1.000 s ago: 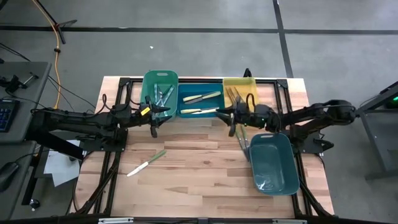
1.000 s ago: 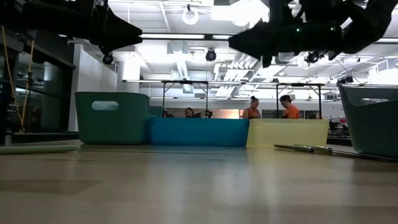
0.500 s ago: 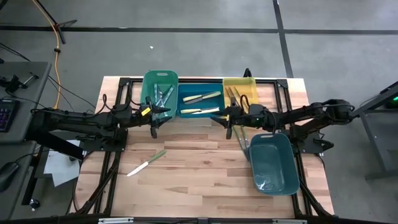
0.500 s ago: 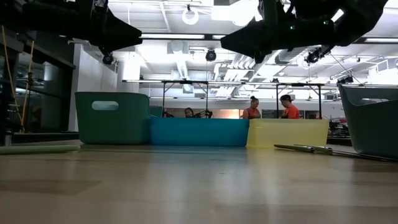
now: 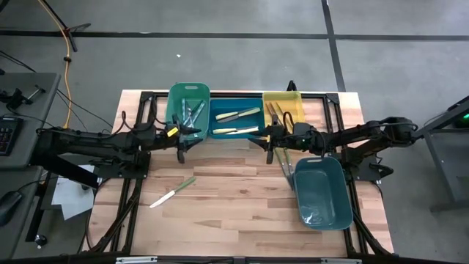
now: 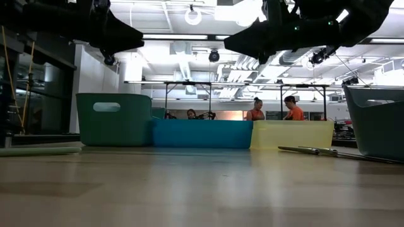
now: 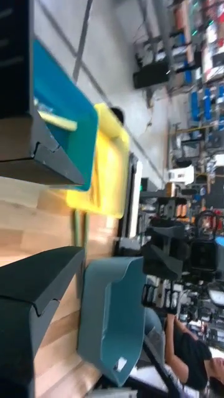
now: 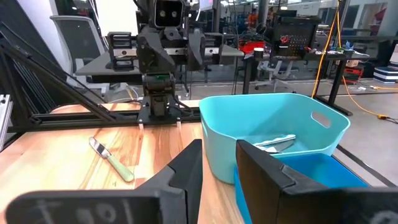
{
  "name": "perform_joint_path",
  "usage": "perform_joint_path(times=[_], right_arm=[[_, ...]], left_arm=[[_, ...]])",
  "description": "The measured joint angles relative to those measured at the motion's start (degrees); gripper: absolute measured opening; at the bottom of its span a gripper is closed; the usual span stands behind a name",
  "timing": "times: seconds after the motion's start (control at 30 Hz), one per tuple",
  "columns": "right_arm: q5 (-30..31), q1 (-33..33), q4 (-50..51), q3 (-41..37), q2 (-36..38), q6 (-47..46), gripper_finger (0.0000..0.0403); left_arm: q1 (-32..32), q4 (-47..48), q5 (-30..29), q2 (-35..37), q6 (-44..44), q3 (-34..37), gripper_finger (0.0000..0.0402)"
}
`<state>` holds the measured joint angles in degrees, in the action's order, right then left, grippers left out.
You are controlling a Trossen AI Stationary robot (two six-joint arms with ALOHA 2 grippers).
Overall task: Sort silverware by color (type)
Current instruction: Put the green knife into the green bin
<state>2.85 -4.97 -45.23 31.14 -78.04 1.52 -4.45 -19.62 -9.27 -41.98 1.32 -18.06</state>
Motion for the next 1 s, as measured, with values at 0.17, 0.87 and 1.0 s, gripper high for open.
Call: perform_joint_path(times=[0.17, 0.87, 1.0], right_arm=[[0.0, 0.0, 0.0, 0.0, 0.0, -0.1, 0.0094], [0.0, 0.0, 0.5, 0.1, 0.0, -0.2, 0.0094], [0.0, 0.0, 0.6, 0.1, 0.0, -0.2, 0.0094]], left_arm=[[0.0, 5.0, 5.8, 0.0, 5.0, 0.0, 0.0161], [35.6, 56.3, -1.8, -15.5, 31.3, -22.5, 0.0161], [41.2, 61.6, -2.1, -23.7, 40.8, -25.0, 0.0161]])
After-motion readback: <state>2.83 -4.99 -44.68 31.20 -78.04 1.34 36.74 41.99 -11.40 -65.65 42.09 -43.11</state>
